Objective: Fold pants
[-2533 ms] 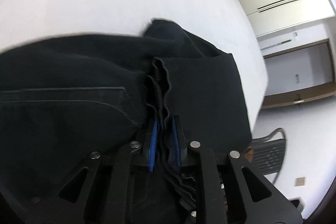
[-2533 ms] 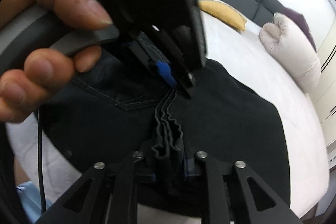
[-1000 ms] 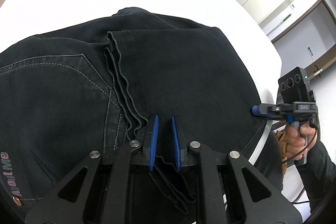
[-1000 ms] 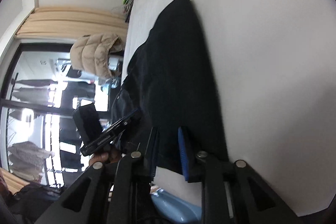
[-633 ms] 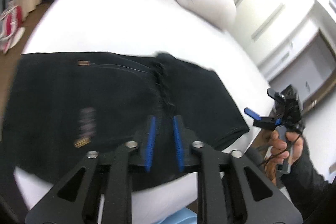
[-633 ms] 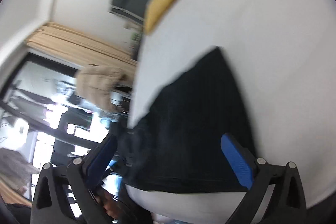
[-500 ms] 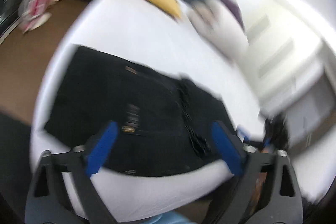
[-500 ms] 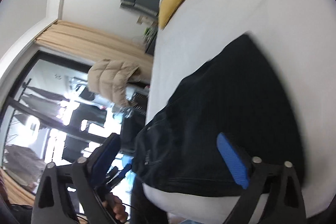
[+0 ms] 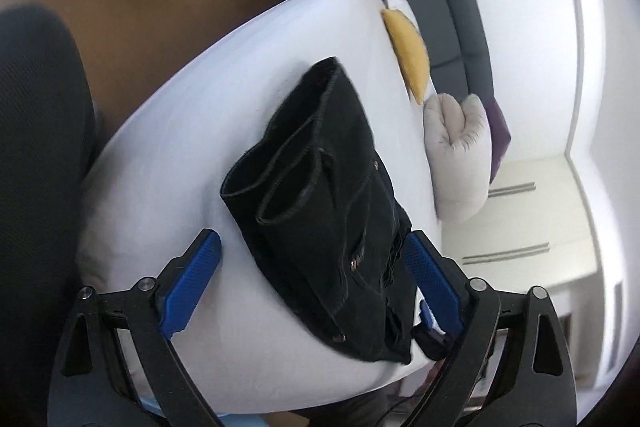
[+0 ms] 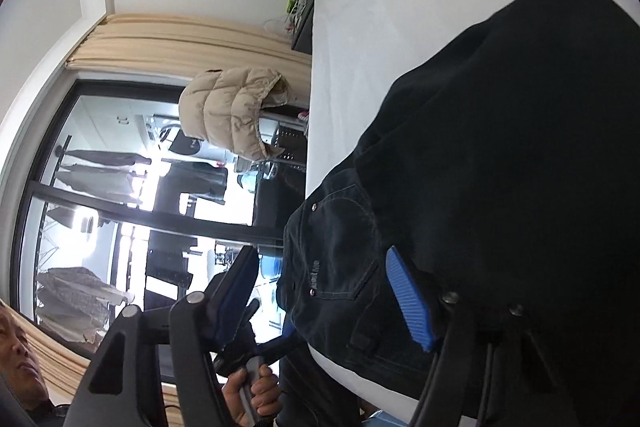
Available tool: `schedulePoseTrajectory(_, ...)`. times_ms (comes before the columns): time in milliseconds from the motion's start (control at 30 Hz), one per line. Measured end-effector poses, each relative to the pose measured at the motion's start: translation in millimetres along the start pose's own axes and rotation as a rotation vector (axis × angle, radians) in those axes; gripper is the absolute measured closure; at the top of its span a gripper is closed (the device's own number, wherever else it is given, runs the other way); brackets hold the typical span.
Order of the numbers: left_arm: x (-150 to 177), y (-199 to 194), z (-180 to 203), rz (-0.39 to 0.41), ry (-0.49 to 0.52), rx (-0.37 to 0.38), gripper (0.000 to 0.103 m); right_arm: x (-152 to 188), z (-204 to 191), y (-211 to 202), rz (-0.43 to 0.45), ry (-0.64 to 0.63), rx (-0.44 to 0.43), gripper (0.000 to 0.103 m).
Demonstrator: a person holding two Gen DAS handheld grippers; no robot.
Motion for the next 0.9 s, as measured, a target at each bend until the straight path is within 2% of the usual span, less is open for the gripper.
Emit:
schedulePoseTrajectory(100, -3.4, 7.6, -3.0, 0.012, -0.037, 0.029, 0.011, 0.4, 1.3, 3.6, -0.024, 0.002, 0.012, 0.033)
schedulePoseTrajectory(167, -6.2, 8.6, -5.2, 0.014, -0.058, 0.041, 0.015, -1.7, 2.7, 9.2, -0.038, 0.006, 0.017, 0.035)
schedulePoseTrajectory(233, -9.6, 12.4, -7.0, -0.002, -0.071, 0.050, 0.034, -2.5, 5.1, 15.0, -0.057, 0.009, 0.025, 0.036)
schedulePoseTrajectory(433, -7.8, 35.5, -3.4, -0.054, -0.117, 0.045, 0.072, -4.2, 10.4, 34.1, -0.112, 0.012, 0.057, 0.036)
schedulePoseTrajectory(567, -10.1, 35.7, 1.1, -0.049, -0.104, 0.045, 0.080, -6.8, 17.0, 44.2, -0.152, 0.027, 0.104, 0.039)
schedulePoseTrajectory(733, -10.0, 28.2, 24.1, -0.004, 0.009, 0.016, 0.086, -11.1, 21.8, 64.9, -0.227, 0.035, 0.153, 0.039)
schedulePoseTrajectory(800, -10.9, 24.2, 37.4, 0.012, 0.056, 0.007, 0.086, -12.1, 31.4, 75.8, -0.272, 0.059, 0.201, 0.041)
schedulePoseTrajectory(900, -9.0, 15.6, 59.5, 0.033, 0.130, -0.002, 0.086, -17.4, 42.4, 82.3, -0.286, 0.084, 0.241, 0.044)
Point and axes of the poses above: each gripper's, at about its wrist camera, not at the fingertips, and y roughly the way its jaws point, z to its right, x to its underside, the point moved 3 cm from there along y, roughly the way its jaws point, and after that the axes turned 12 degrees about -x, right-handed, at the moved point
